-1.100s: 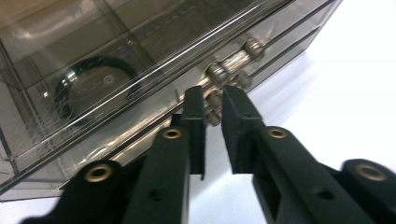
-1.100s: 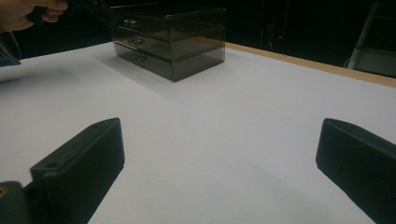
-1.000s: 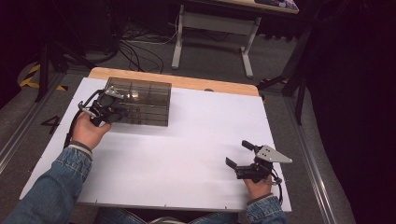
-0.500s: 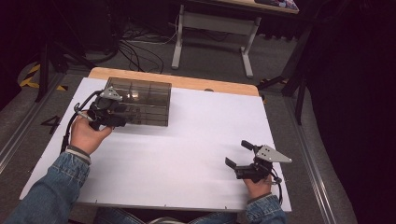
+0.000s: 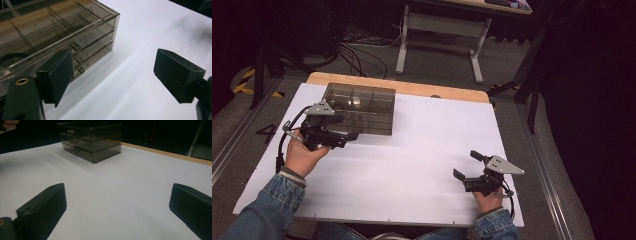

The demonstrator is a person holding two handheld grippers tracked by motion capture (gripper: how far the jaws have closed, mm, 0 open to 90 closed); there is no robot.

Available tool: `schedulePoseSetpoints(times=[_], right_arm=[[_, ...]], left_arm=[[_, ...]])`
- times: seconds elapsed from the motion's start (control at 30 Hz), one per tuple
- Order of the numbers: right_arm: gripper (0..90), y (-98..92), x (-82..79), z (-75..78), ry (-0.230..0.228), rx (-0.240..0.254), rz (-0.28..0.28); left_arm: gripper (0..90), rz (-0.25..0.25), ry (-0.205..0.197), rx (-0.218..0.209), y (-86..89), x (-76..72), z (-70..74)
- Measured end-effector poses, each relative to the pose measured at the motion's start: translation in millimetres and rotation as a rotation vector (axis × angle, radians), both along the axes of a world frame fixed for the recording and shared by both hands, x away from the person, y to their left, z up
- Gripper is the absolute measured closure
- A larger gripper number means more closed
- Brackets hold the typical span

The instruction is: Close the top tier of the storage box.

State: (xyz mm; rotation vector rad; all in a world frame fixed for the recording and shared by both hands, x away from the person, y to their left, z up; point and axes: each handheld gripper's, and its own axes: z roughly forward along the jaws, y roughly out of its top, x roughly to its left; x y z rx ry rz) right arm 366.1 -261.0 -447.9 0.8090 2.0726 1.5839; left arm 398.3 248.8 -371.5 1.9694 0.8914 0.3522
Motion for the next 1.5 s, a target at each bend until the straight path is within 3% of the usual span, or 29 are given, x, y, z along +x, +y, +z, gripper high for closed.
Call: schedulePoseSetpoints(times=[0.17,0.33,0.47,0.6,0.7,0.9,1.2,1.27,1.5], right_arm=[[1.7,0.1,-0.1,0.0,0.001,-0.001,0.0],[1.7,0.2,-0.1,-0.2,0.002,-0.002,0.0],[1.7,0.2,-0.1,-0.2,0.002,-0.002,0.0],[1.7,0.3,-0.1,-0.2,0.002,-0.002,0.0],[1.7,0.2,-0.1,-0.1,0.002,-0.007,0.003],[1.7,0.3,-0.1,-0.1,0.001,-0.007,0.004],[1.7,0.4,-0.7,0.2,0.001,-0.005,0.007],[1.7,0.4,-0.7,0.2,0.0,-0.005,0.008],[1.7,0.5,-1.2,0.3,-0.003,-0.005,0.008]], left_arm=[[13.9,-0.034,-0.021,-0.007,6.1,-10.6,-11.0],[10.3,-0.042,-0.017,-0.071,10.7,-18.1,-24.3],[7.7,-0.051,-0.044,-0.053,10.5,-25.5,-32.8],[5.3,-0.068,-0.041,-0.09,10.4,-31.0,-42.1],[5.0,-0.064,-0.059,-0.082,8.5,-34.2,-48.0],[3.5,-0.064,-0.085,-0.119,12.7,-38.7,-55.1],[1.4,-0.047,-0.122,-0.092,21.5,-50.2,-76.6],[1.3,-0.049,-0.103,-0.087,22.5,-53.0,-80.5],[0.4,-0.041,-0.106,-0.104,24.0,-55.1,-84.7]])
